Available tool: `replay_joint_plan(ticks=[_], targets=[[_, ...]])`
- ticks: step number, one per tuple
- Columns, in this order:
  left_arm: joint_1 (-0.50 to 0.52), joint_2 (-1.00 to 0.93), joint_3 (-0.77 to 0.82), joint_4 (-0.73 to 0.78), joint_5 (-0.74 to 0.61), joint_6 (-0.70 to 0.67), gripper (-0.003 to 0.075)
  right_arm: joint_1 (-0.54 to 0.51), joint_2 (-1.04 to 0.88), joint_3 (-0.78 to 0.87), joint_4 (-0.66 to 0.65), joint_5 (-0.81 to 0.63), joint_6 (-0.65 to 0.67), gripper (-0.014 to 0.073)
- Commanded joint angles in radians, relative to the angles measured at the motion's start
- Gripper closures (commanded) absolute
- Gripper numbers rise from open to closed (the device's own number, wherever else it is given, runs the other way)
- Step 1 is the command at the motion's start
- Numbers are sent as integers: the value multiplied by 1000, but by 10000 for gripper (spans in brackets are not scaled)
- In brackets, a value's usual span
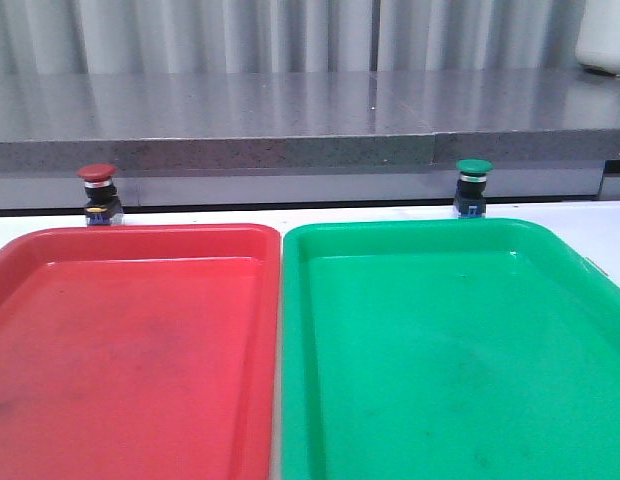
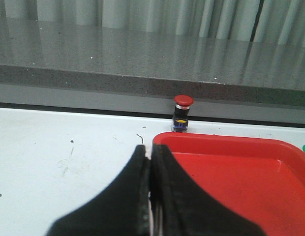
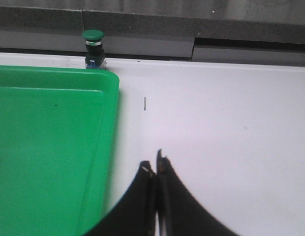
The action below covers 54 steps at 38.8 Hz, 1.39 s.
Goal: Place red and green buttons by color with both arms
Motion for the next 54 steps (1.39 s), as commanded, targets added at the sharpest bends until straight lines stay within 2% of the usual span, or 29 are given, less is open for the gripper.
replay_joint_plan(ticks=[1,35,41,45,51,54], targets=[[2,-14,23,-7,-86,-11,740,-5,-17,-11,-7,-86,-5,662],[2,-14,23,-7,-86,-11,740,-5,-17,-11,-9,-88,-5,662],[2,-14,23,-7,-90,-11,740,-5,-17,-11,10,-178,-4,662],[2,-14,23,-7,-149,-11,740,-5,-17,-11,13,-242,-4,662],[2,-14,17,-14,-383,-11,740,-5,-17,-44,13,-301,-4,662],[2,-12,-32,-12,-386,-11,740,-5,-17,-89,13,-290,-4,660]])
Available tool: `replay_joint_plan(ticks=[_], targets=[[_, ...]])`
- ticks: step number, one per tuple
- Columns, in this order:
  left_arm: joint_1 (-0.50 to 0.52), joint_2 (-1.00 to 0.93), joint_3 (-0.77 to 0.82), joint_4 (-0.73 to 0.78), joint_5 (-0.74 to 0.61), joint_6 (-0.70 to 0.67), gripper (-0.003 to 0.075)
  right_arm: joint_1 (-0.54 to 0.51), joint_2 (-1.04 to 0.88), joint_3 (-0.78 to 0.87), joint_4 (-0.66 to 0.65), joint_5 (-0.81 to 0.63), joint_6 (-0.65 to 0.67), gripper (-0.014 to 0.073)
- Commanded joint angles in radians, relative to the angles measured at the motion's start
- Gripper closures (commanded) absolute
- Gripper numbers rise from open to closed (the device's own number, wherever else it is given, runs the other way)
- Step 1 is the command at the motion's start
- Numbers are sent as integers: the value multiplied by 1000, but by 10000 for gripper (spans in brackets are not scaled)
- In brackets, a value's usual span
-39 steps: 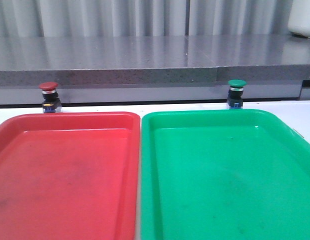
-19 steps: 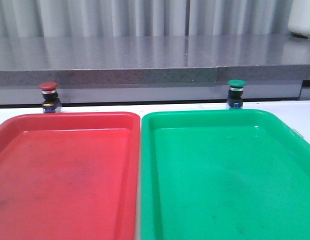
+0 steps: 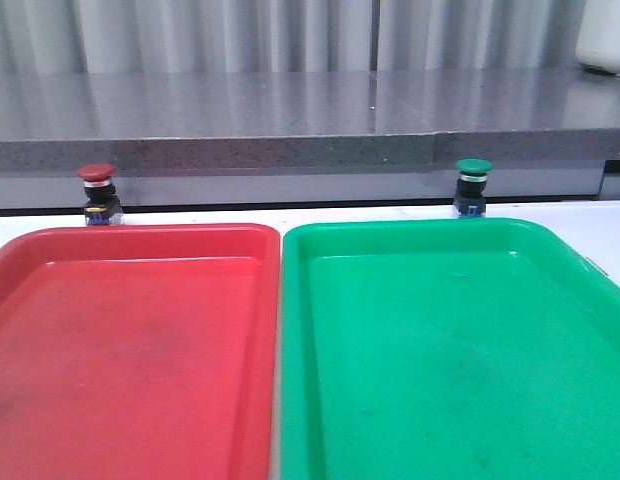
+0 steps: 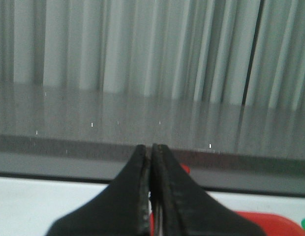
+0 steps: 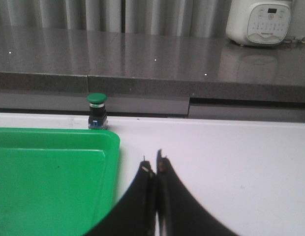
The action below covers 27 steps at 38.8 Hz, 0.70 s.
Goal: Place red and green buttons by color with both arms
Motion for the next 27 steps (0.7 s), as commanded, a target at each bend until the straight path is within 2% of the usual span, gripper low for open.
replay_joint_plan(ticks=[1,6,11,19,27], targets=[[2,-4,-57,-5,-97,-11,740,-5,-14,-96,0,-89,-4,660],[2,69,-203,-1,56,-11,740,-5,42,-240,0,28,-4,660],[2,225,-352,58,167,23,740,-5,192,-398,18,151,-4,660],[2,417,-471,101,202,24,740,-5,387,-510,31,182,-4,660],[2,442,-479,95,200,24,733,-5,415,-517,31,174,-4,647]])
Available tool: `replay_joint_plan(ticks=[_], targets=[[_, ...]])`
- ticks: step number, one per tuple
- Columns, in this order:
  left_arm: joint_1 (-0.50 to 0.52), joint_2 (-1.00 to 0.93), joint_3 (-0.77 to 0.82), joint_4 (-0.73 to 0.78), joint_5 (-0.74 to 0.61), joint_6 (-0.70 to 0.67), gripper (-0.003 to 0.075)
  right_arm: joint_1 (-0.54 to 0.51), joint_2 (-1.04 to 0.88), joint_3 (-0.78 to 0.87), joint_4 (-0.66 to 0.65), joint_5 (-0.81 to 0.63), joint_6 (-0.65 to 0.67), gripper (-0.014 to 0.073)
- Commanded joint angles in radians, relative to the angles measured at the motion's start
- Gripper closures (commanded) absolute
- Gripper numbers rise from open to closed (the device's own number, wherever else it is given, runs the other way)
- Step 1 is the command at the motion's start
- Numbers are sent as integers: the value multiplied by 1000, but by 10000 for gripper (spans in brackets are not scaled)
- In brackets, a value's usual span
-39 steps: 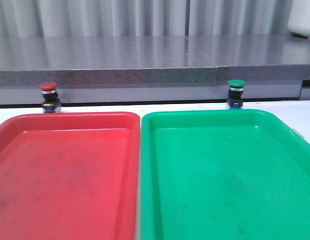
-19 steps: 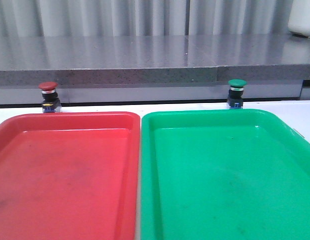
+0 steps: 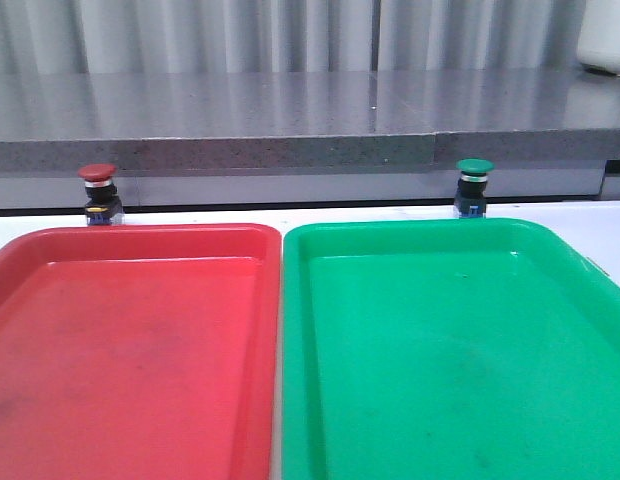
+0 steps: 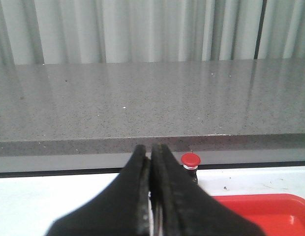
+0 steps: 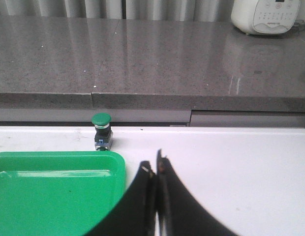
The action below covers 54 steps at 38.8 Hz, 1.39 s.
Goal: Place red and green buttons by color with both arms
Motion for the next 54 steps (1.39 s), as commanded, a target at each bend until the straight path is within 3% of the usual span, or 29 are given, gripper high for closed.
replay_joint_plan(ticks=[1,3,6,12,14,34,45,54], targets=[[2,13,-37,-5,-73,2,719,-5,13,-39,7,-78,-4,627],[2,13,-37,-5,-73,2,665,-5,13,-39,7,-78,-4,569],[2,13,-37,-5,-73,0,519,-5,13,-39,7,-78,-4,401],[2,13,-37,-32,-73,0,106,-5,13,-39,7,-78,-4,-1],[2,13,-37,-53,-73,0,23,-5,13,-39,7,-78,-4,-76],[2,62,-41,-69,-89,0,146,-5,13,-39,7,-77,-4,-49],[-94,409,-169,-84,-88,0,146,-5,13,-39,7,-76,-4,-49],[-140,764,-421,-84,-3,0,155,-5,13,-39,7,-75,-4,-49]])
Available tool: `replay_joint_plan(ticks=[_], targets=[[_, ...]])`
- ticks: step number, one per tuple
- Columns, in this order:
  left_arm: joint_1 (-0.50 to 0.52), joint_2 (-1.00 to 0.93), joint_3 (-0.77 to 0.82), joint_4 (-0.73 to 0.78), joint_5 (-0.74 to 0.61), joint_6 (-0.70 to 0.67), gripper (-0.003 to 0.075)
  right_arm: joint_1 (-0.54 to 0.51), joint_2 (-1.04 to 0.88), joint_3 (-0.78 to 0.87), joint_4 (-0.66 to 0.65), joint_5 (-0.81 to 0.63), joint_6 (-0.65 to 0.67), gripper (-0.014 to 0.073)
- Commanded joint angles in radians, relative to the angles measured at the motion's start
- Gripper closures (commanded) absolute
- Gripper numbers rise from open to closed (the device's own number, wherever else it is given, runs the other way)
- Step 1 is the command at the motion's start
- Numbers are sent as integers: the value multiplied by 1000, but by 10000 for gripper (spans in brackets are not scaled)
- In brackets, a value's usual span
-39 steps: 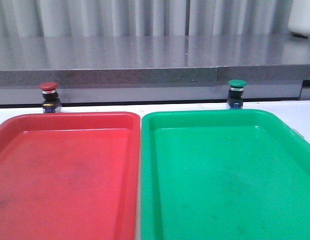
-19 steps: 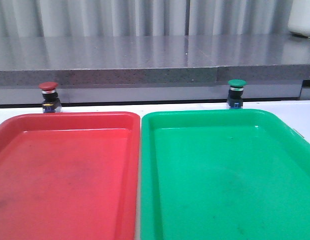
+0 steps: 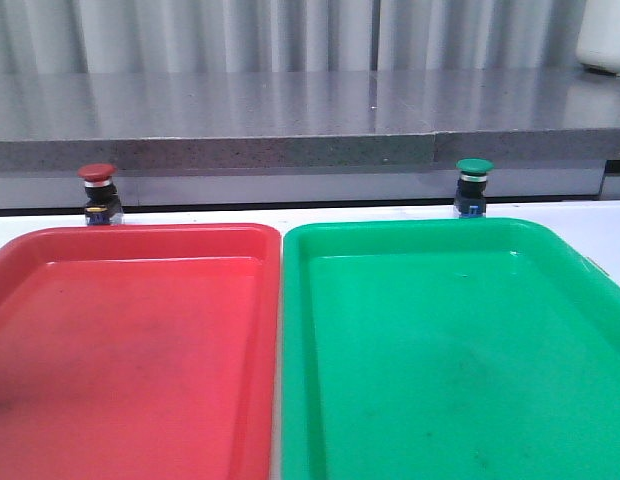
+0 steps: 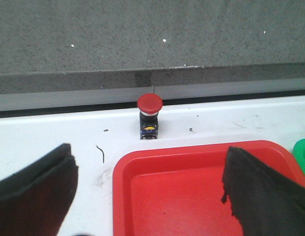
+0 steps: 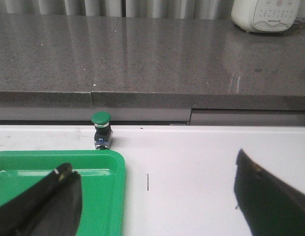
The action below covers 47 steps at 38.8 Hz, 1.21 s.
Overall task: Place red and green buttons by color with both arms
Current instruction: 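Lower the left gripper over the red-capped button and close on it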
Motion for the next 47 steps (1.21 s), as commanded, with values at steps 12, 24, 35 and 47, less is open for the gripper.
replay_joint_plan(ticks=[12,24,35,47], targets=[[-11,543,-545,-11,199,-1,155,-5,14,-37,7,-75,-4,-49],[-11,885,-877,-11,303,-1,155,-5,14,-37,7,-75,-4,-49],[-6,954,-924,-11,296,-1,179,-5,14,-37,7,-75,-4,-49],[-6,944,-924,-11,314,-1,542,-5,14,-37,7,-75,-4,-49]])
